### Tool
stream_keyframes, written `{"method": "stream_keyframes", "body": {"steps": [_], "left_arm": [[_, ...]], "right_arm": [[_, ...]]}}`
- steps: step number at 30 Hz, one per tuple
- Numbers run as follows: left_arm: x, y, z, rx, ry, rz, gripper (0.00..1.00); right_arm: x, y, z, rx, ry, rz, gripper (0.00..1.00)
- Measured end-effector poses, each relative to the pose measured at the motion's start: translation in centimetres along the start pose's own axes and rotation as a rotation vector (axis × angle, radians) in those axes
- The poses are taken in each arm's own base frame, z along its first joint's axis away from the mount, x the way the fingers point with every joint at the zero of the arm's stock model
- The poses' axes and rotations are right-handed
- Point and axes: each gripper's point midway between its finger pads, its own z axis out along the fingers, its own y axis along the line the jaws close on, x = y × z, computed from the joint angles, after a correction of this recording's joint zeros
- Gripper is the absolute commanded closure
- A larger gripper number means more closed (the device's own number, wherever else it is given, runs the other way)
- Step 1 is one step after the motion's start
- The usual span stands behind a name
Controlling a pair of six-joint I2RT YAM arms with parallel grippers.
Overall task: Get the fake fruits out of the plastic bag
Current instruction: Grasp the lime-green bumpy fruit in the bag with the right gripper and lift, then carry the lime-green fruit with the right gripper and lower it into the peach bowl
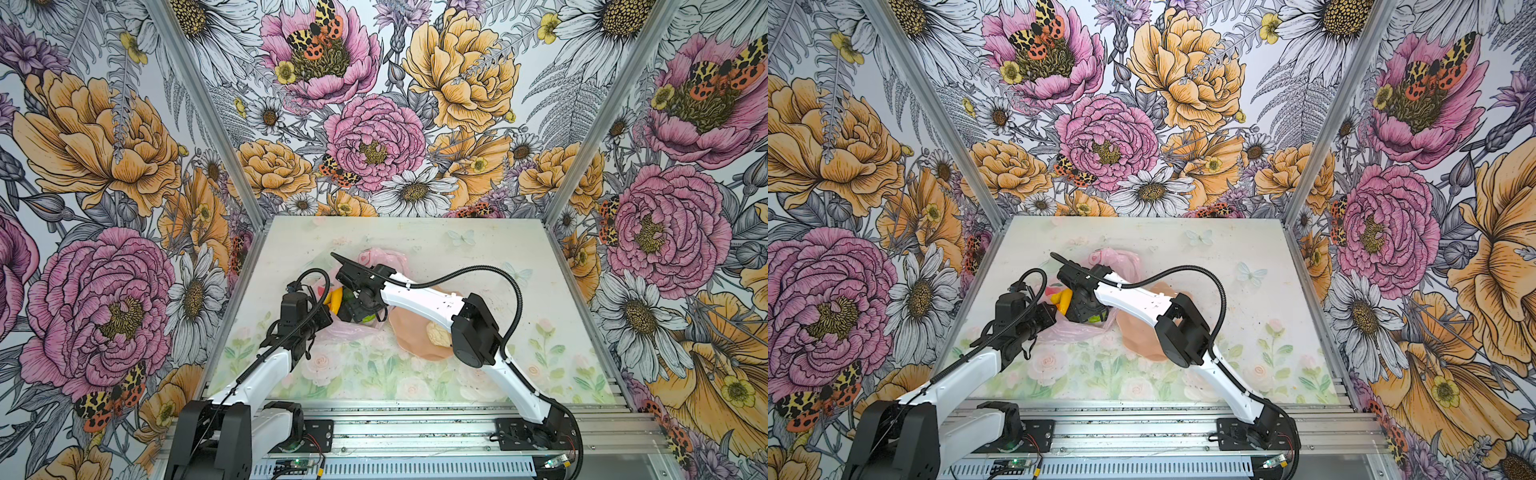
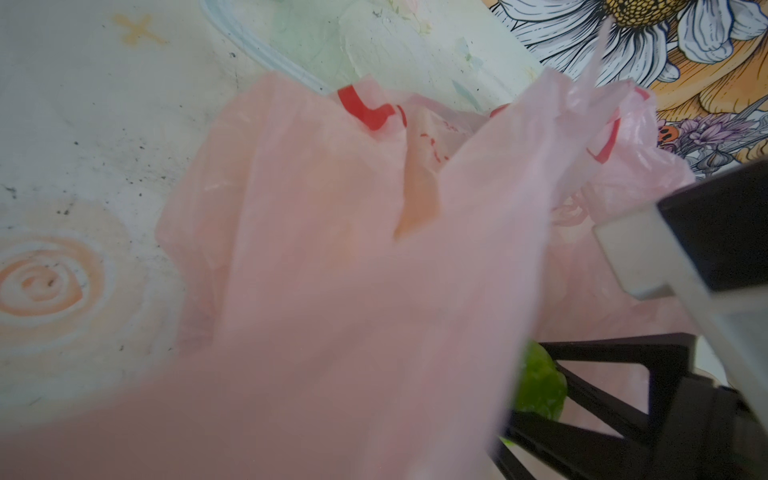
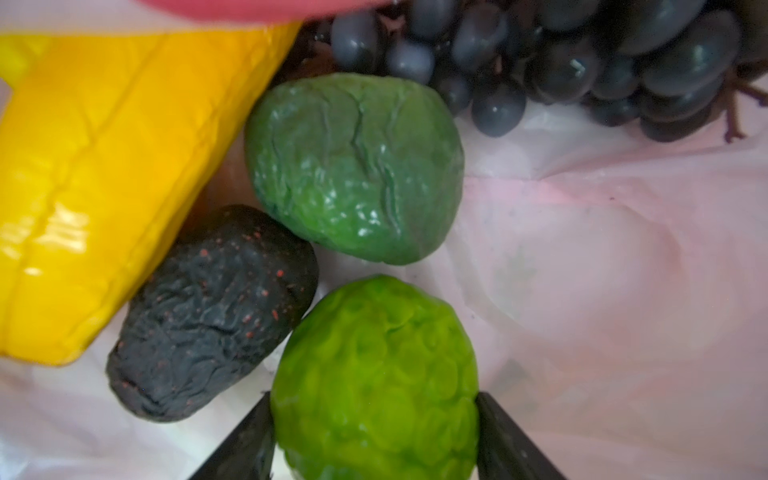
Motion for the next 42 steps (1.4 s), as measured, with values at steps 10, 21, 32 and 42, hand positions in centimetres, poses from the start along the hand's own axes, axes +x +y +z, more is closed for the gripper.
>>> {"method": "stream_keyframes", "body": {"steps": [10, 21, 32, 42], "left_arm": [[0.0, 0.0, 0.0, -0.001, 0.000, 0.000, 0.83], [0.0, 0.1, 0.0, -0.003, -0.002, 0.000, 0.83], [0.0, 0.0, 0.0, -0.004, -0.002, 0.003, 0.83], [0.0, 0.1, 0.0, -0.011, -0.006, 0.008, 0.83]], "right_arm": [[-1.6, -0.1, -3.9, -0.010, -0.078, 0.005, 0.29], [-2.0, -1.4, -11.1, -0.007, -0.188, 0.009, 0.29], [2.6, -7.0, -15.0, 0.092, -0.184, 0.033, 0.29], [7.6, -14.9, -14.6, 0.210, -0.126, 0.157, 0.28]]}}
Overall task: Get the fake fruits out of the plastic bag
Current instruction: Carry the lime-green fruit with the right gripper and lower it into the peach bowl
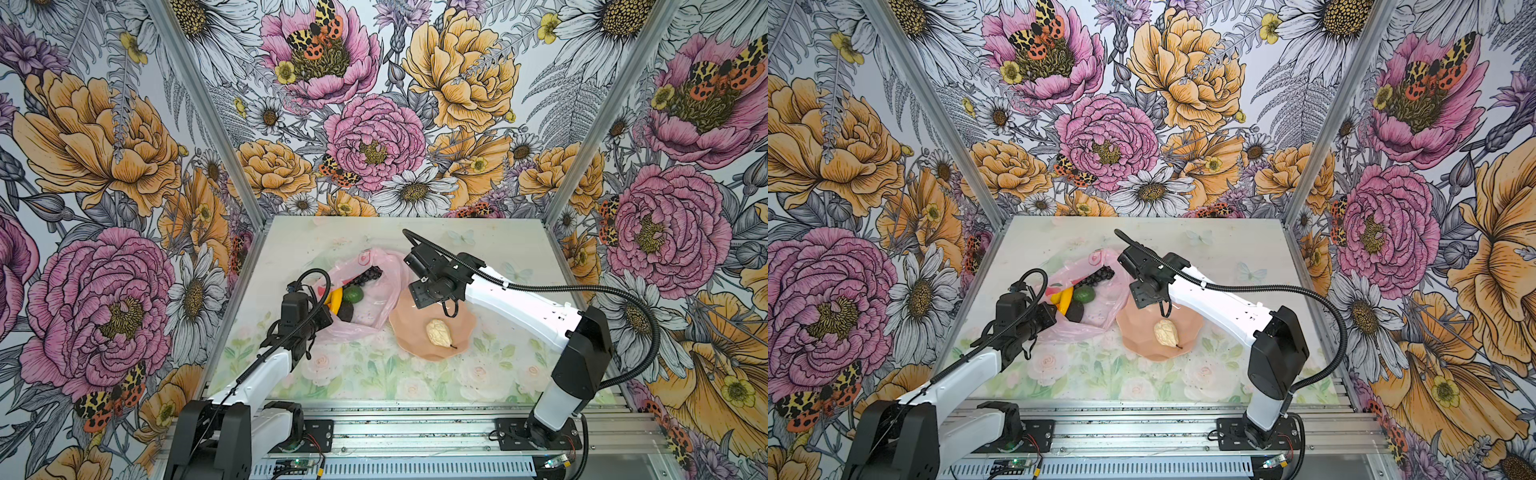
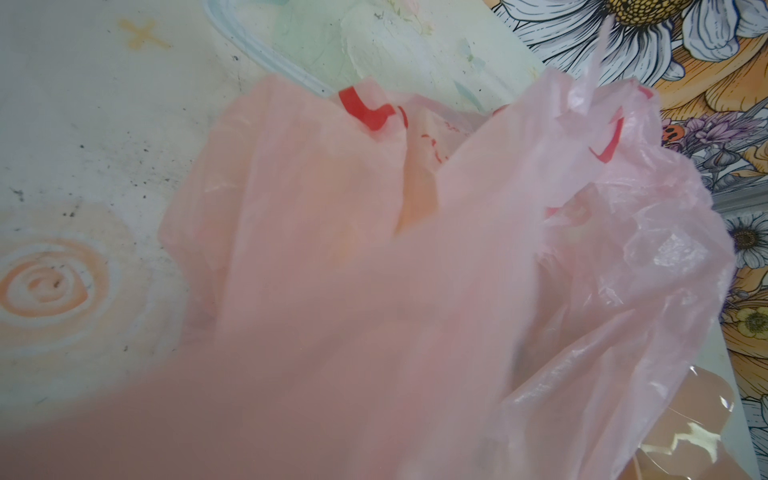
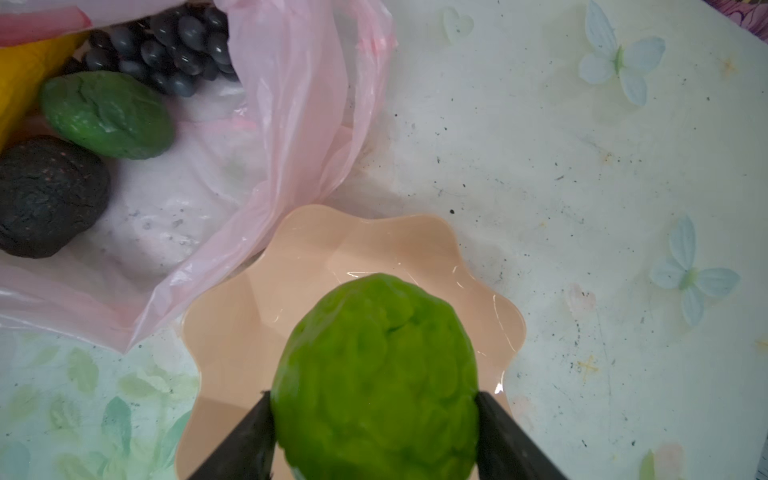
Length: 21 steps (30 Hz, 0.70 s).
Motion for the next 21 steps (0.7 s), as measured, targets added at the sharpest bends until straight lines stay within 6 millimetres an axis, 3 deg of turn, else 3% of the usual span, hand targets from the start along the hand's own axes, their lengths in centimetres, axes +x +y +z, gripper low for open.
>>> {"method": "stream_keyframes", "body": {"steps": [7, 13, 21], "left_arm": [[0.0, -0.1, 0.0, 0.000, 0.000, 0.004, 0.83], [0.1, -0.1, 0.0, 0.000, 0.000, 0.004, 0.83], [0.1, -0.1, 0.0, 0.000, 0.000, 0.007, 0.83]], "right_arm": [[1.8, -2.5, 2.3, 0.045, 0.056, 0.053, 0.29], [2.1, -1.7, 2.8, 0.021, 0.054, 0.054, 0.29], [3.7, -0.4, 5.0, 0.019, 0.113, 0.039, 0.30]]}}
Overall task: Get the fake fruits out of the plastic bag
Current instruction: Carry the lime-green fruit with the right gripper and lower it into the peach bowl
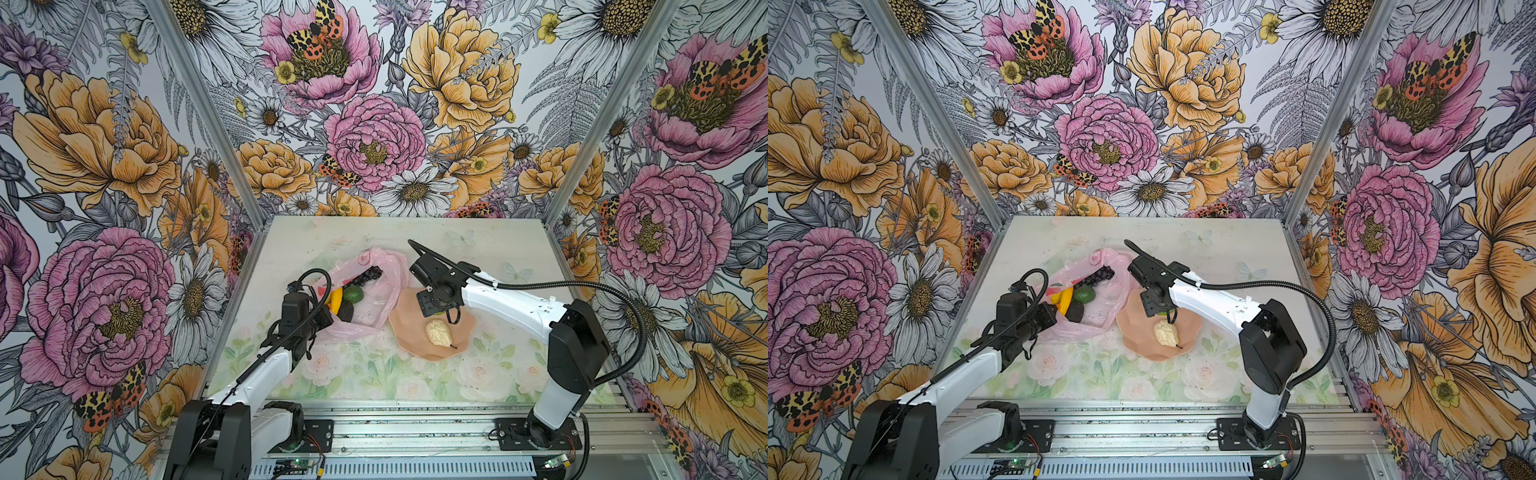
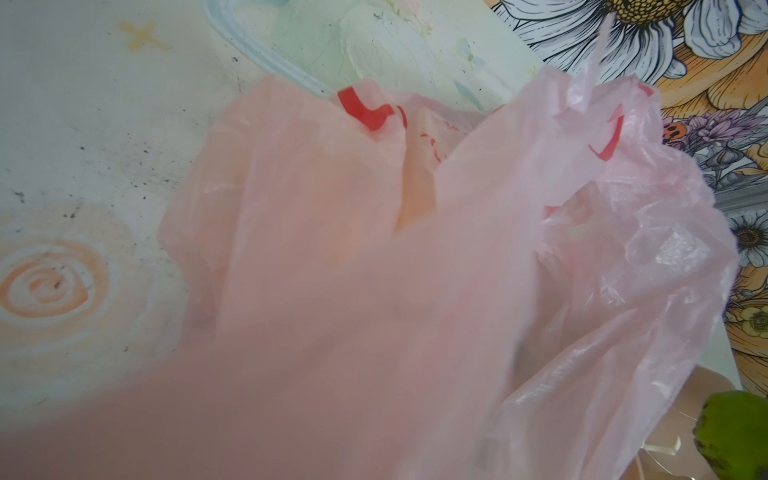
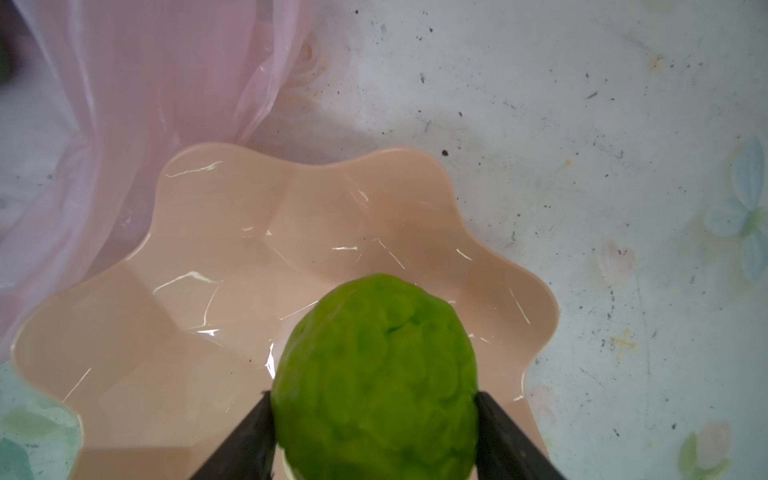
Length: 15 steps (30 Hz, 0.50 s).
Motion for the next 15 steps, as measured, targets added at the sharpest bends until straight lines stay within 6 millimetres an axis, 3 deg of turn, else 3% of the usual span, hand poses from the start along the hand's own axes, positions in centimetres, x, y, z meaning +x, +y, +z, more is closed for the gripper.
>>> {"method": "stream_keyframes", "body": {"steps": [15], "left_arm": [[0.0, -0.1, 0.0, 0.000, 0.000, 0.003, 0.83]], "right_arm": [[2.5, 1.6, 3.5, 0.018, 0.102, -0.029, 0.29]]}}
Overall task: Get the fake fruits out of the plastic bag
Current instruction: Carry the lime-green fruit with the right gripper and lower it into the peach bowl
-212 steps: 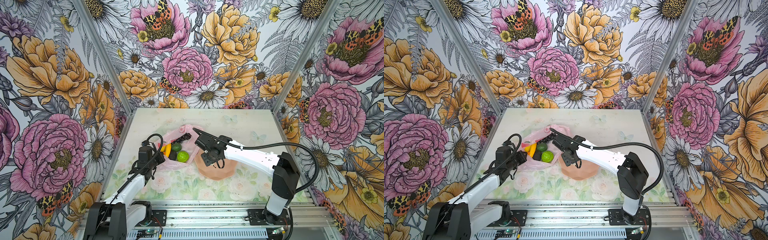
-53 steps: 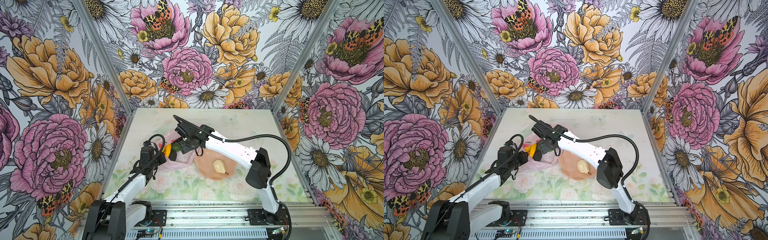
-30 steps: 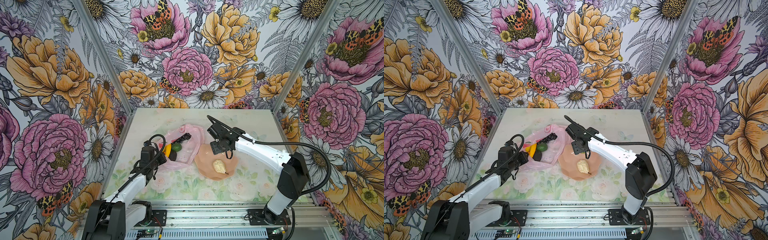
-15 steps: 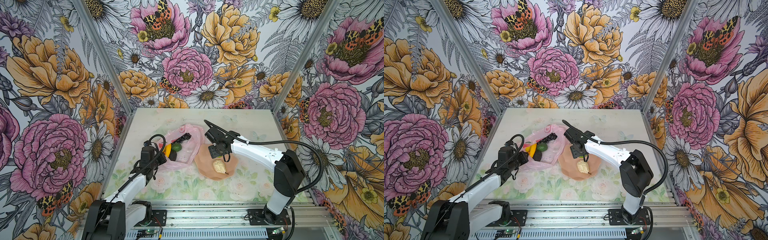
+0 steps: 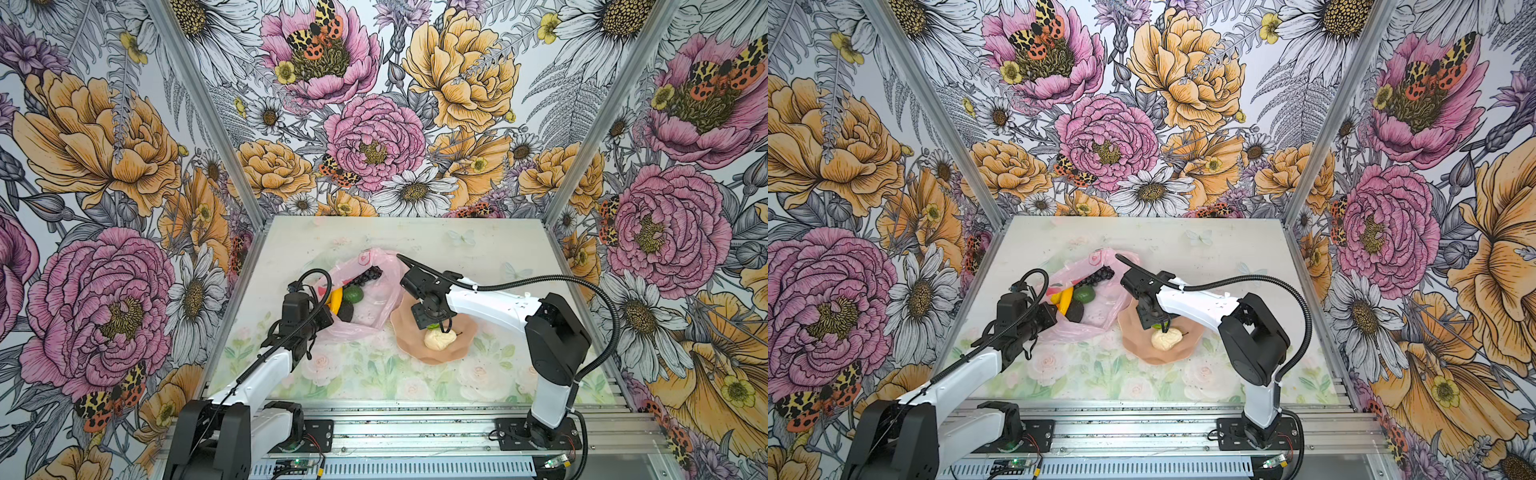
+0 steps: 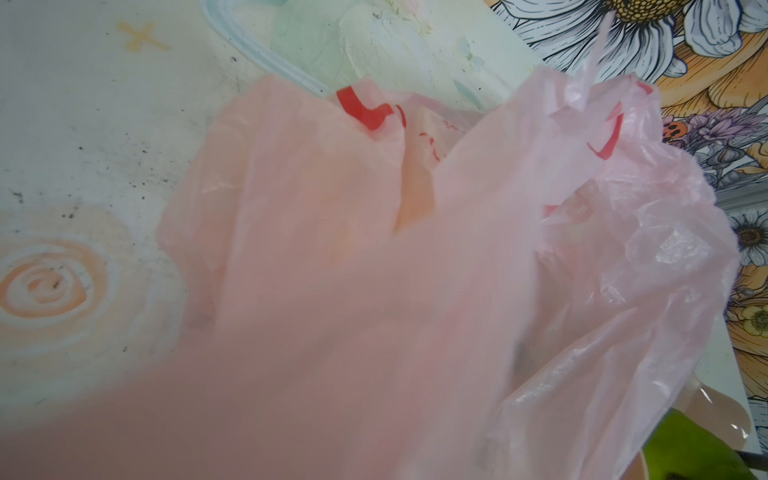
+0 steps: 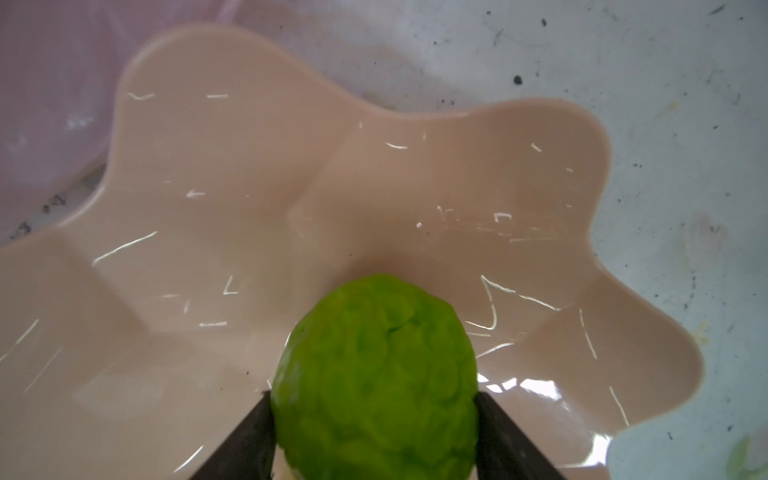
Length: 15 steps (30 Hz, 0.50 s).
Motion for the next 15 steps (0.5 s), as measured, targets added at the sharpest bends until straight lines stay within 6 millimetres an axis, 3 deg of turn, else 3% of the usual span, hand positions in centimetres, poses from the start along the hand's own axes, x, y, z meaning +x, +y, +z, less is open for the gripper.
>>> {"method": "stream_keyframes", "body": {"steps": [15], "left_arm": [[-0.04, 0.06, 0.00, -0.003, -0.002, 0.000, 0.83]], "right_arm": [[0.37, -0.03, 0.80, 0.012, 0.018, 0.006, 0.17]]}}
